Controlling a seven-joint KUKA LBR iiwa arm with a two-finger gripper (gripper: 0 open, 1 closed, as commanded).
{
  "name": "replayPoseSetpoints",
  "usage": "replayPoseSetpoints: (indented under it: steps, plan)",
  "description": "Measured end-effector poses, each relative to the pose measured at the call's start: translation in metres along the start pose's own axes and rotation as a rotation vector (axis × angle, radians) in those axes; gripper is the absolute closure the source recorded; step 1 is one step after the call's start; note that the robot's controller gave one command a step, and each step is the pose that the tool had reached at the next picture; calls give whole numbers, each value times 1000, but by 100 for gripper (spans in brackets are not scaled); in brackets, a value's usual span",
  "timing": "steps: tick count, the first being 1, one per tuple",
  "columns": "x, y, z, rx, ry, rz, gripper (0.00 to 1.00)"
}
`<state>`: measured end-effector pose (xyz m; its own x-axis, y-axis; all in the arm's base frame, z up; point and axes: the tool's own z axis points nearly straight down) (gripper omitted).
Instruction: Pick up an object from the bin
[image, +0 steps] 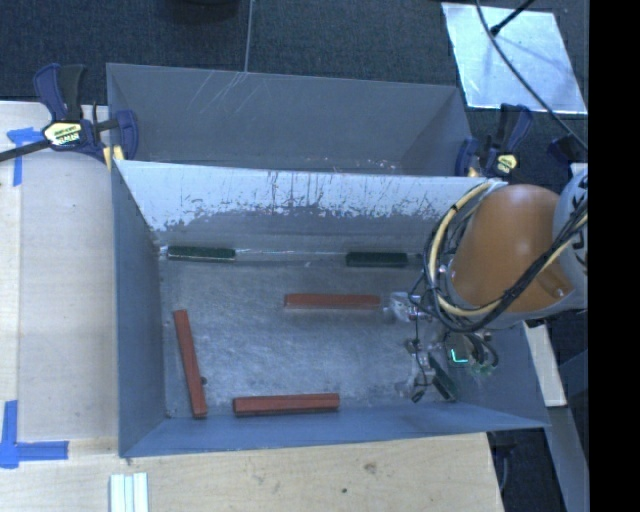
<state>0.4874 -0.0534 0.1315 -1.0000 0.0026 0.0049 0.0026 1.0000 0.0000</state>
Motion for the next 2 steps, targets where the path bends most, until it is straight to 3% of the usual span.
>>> replayPoseSetpoints:
  steps: [1,2]
  plan:
    - [-68,23,-8,0,-14,-92,0]
    - [-98,37,65,0,-7,-165,0]
